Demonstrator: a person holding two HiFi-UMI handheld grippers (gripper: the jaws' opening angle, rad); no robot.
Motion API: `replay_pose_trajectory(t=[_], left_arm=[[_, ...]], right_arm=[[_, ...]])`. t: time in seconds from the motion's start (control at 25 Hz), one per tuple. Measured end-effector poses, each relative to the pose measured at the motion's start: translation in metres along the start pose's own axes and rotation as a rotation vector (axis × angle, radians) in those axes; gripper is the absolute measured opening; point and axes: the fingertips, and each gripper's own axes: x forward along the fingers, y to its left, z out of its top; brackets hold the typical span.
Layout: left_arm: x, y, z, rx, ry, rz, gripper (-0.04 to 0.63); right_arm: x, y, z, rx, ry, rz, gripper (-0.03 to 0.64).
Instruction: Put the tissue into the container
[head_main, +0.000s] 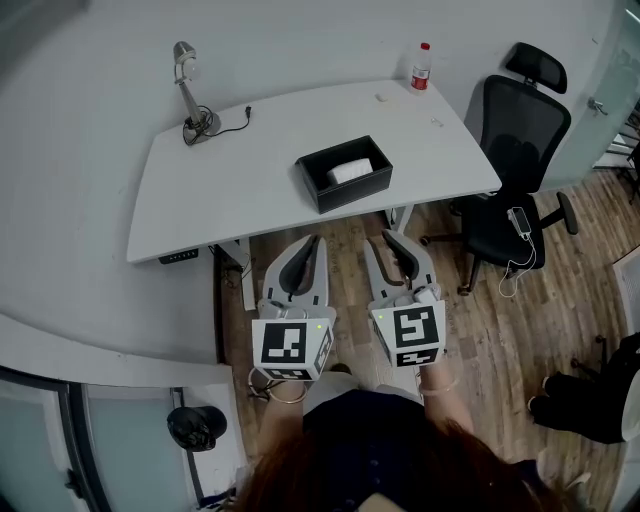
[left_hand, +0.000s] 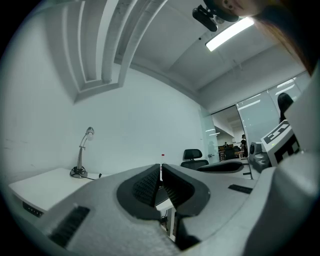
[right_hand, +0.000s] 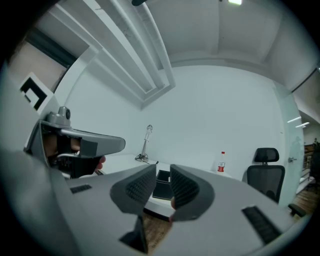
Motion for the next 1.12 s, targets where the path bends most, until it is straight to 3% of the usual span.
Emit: replay_pose_trajectory(t=[0.08,0.36,0.8,1.12], left_arm=[[-0.003,-0.009,0.005,0.008,-0.004,-0.002,0.035],[-0.011,-0.032,0.013,0.031,-0.007,0.009,0.035],[-0.030,-0.061,0.007,0.044,0.020,0.045,0.035],[-0.046,-0.085,0.009,0.054,0.020,0.060,0.035]], right_arm=[[-0.007,-0.006,0.005,0.006,-0.015,-0.012,0.072],[-0.027,-0.014,0.012,0.044,-0.040,-0.001,0.026],[-0.068,-0.022,0.017,0.096,-0.064,0.055,0.021],[-0.097,-0.032,0.023,0.098,-0.102,0.035,0.020]])
